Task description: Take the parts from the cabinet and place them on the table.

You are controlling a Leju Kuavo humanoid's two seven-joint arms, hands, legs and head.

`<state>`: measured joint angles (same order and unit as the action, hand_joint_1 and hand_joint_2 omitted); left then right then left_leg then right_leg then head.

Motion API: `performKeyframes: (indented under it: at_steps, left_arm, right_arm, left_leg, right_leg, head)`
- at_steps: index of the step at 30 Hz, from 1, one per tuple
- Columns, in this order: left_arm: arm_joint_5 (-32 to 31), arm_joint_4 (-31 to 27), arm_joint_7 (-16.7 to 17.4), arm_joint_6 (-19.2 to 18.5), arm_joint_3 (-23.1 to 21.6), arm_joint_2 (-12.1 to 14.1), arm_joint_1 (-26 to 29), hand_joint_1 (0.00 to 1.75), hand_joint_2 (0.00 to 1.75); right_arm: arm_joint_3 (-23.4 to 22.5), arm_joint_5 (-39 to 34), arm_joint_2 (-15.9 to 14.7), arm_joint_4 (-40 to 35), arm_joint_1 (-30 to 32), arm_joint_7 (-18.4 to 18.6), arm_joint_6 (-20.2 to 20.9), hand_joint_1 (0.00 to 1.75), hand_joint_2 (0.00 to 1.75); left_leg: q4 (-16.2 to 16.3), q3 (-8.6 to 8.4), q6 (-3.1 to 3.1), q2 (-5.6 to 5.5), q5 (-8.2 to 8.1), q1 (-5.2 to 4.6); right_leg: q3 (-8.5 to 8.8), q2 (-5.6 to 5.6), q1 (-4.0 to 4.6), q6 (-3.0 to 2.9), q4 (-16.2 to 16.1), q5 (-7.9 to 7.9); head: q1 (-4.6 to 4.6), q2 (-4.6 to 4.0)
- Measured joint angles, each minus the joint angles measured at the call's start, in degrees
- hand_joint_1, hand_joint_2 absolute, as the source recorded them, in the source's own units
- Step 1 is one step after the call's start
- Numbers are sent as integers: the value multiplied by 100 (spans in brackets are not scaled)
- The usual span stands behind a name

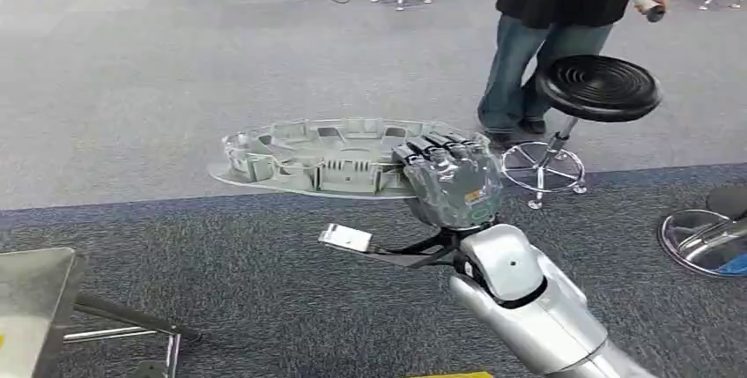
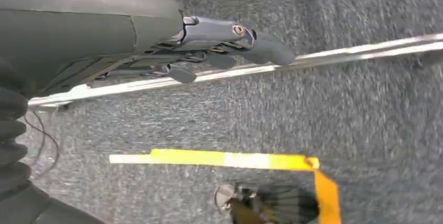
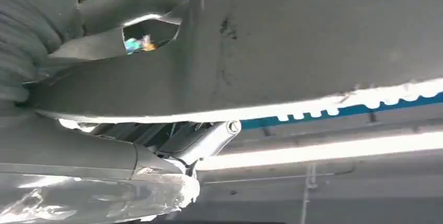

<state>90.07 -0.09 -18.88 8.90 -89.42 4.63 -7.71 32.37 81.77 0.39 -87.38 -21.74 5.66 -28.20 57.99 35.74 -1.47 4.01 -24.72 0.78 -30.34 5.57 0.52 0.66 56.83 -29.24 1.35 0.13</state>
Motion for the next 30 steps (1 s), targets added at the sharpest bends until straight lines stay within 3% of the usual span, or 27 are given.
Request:
performKeyframes:
  at_steps: [3, 4, 5, 6, 8, 9, 10, 11, 12, 13, 14, 15, 18, 19, 20, 21, 22, 23, 24, 25, 26, 28, 29, 30]
  left_arm:
    - [-44, -2, 2, -2, -2, 24, 24, 0, 175]
    - [-72, 0, 2, -2, -2, 39, 32, 0, 175]
    - [-105, 0, 2, 0, -2, 44, 31, 0, 175]
    - [-124, 0, 2, 2, -2, 48, 14, 0, 175]
    - [-182, 0, 2, 15, -2, 48, -12, 0, 175]
    - [-223, 0, 2, 31, -2, 48, -8, 0, 175]
    - [-258, 0, 4, 42, -2, 48, 5, 0, 175]
    - [-289, 0, 7, 48, -2, 46, 21, 0, 175]
    - [-299, 0, 9, 50, -2, 44, 34, 0, 175]
    - [-299, 0, 9, 50, -4, 33, 38, 0, 175]
    - [-302, 0, 9, 52, -4, 22, 37, 0, 175]
    - [-302, 0, 9, 52, -4, 17, 29, 0, 175]
    - [-365, 0, 20, 57, -4, 15, 74, 0, 175]
    - [-422, 0, 37, 57, -4, 9, 99, 0, 175]
    - [-480, 0, 50, 59, -4, -20, 120, 0, 175]
    - [-546, 0, 59, 70, -5, -22, 124, 0, 175]
    - [-596, 0, 59, 85, -5, -33, 116, 0, 175]
    - [-641, 0, 59, 94, -7, -53, 115, 0, 175]
    - [-697, 0, 59, 114, -7, -83, 129, 0, 175]
    - [-745, 0, 61, 144, -7, -127, 156, 0, 175]
    - [-785, 0, 79, 162, -7, -151, 184, 0, 175]
    - [-822, 0, 83, 186, -7, -188, 220, 0, 175]
    - [-826, 0, 83, 197, -7, -194, 221, 0, 175]
    - [-831, 0, 83, 201, -7, -197, 200, 0, 175]
  right_arm:
    - [4, -9, -9, 0, 8, 4, 0, 175, 175]
    - [2, -20, -9, -2, 8, 7, 0, 175, 175]
    - [-2, -28, -15, -2, 20, 9, -2, 175, 175]
    - [-13, -39, -44, -13, 31, 11, -4, 175, 175]
    - [-57, -39, -103, -15, 112, 39, -4, 175, 175]
    - [-83, -18, -137, -15, 165, 76, -4, 175, 175]
    - [-103, 9, -162, -17, 211, 94, -4, 175, 175]
    - [-114, 26, -184, -17, 244, 103, -2, 175, 175]
    - [-135, 42, -205, -24, 271, 105, -2, 175, 175]
    - [-153, 50, -218, -39, 294, 105, -2, 175, 175]
    - [-168, 50, -230, -61, 297, 105, -2, 175, 175]
    - [-181, 50, -238, -68, 297, 105, -4, 175, 175]
    - [-199, 109, -247, -111, 305, 135, 9, 175, 175]
    - [-199, 151, -247, -133, 310, 164, 24, 175, 175]
    - [-203, 192, -256, -149, 323, 190, 50, 175, 175]
    - [-223, 232, -269, -177, 352, 208, 63, 175, 175]
    - [-245, 256, -286, -197, 387, 223, 79, 175, 175]
    - [-258, 269, -302, -210, 427, 240, 87, 175, 175]
    - [-280, 278, -321, -227, 470, 265, 98, 175, 175]
    - [-295, 295, -330, -253, 528, 282, 114, 175, 175]
    - [-299, 310, -337, -278, 581, 293, 125, 175, 175]
    - [-313, 321, -352, -324, 656, 306, 133, 175, 175]
    - [-323, 332, -358, -360, 676, 306, 133, 175, 175]
    - [-330, 337, -361, -394, 695, 306, 133, 175, 175]
  left_leg:
    - [31, 31, 128, -186, -28, -38]
    - [6, 8, 177, -252, -12, -8]
    - [7, 8, 205, -305, -13, 0]
    - [7, 9, 243, -354, -14, 0]
    - [8, 12, 273, -510, -17, -10]
    - [9, 10, 274, -596, -18, -18]
    - [10, 6, 274, -683, -18, -22]
    - [12, 0, 273, -774, -18, -24]
    - [15, -9, 272, -855, -18, -24]
    - [16, -20, 271, -937, -17, -22]
    - [16, -16, 259, -1009, -16, -9]
    - [33, 23, 218, -1076, -5, -35]
    - [-12, 72, 102, -1264, 65, 27]
    - [-13, 80, 64, -1330, 66, 13]
    - [83, 114, 64, -954, -34, -16]
    - [355, 235, 51, -683, -227, -23]
    - [765, 428, 32, -548, -449, -22]
    - [1229, 642, 19, -480, -658, -12]
    - [1632, 823, 7, -449, -801, -6]
    - [1767, 873, 1, -442, -802, -5]
    - [1634, 787, 2, -439, -672, -5]
    - [759, 288, 38, -342, -215, -18]
    - [271, 2, 88, -112, -33, -53]
    - [45, -133, 114, 119, -116, -134]
  right_leg:
    - [52, 181, -15, 58, -23, -36]
    - [31, 104, -46, 112, -6, -100]
    - [-43, -242, -71, 131, 162, -224]
    - [-211, -422, -78, 127, 525, -414]
    - [-730, -539, -73, 128, 1543, -815]
    - [-940, -550, -69, 117, 1883, -886]
    - [-1016, -552, -69, 99, 1925, -800]
    - [-954, -560, -68, 74, 1686, -577]
    - [-779, -599, -67, 46, 1255, -292]
    - [-538, -708, -68, 13, 714, 1]
    - [-350, -959, -81, -7, 248, 158]
    - [-232, -1116, -121, -5, 149, 110]
    - [-224, -956, -79, 4, 118, 94]
    - [-195, -875, -113, -30, 55, 122]
    - [-159, -779, -114, -75, 11, 147]
    - [-150, -706, -102, -104, 2, 148]
    - [-153, -619, -82, -116, 4, 142]
    - [-152, -524, -67, -133, 5, 131]
    - [-154, -430, -60, -142, 6, 122]
    - [-151, -346, -54, -145, 6, 115]
    - [-146, -269, -50, -142, 7, 105]
    - [-118, -130, -37, -128, 9, 80]
    - [-92, -67, -21, -116, 9, 65]
    - [-89, -4, 28, -79, 26, 35]
  head:
    - [-2, 0]
    - [-2, 0]
    - [-22, 0]
    - [-26, 0]
    - [-44, 0]
    - [-39, 0]
    - [-41, 0]
    - [-39, 0]
    - [-41, 0]
    - [-43, 0]
    - [-44, 0]
    - [-30, 0]
    - [-35, 0]
    - [-30, 0]
    - [-28, 0]
    - [7, 0]
    - [2, 0]
    - [7, 0]
    - [0, 0]
    - [9, 0]
    - [5, 0]
    - [5, 0]
    - [7, 0]
    - [2, 0]
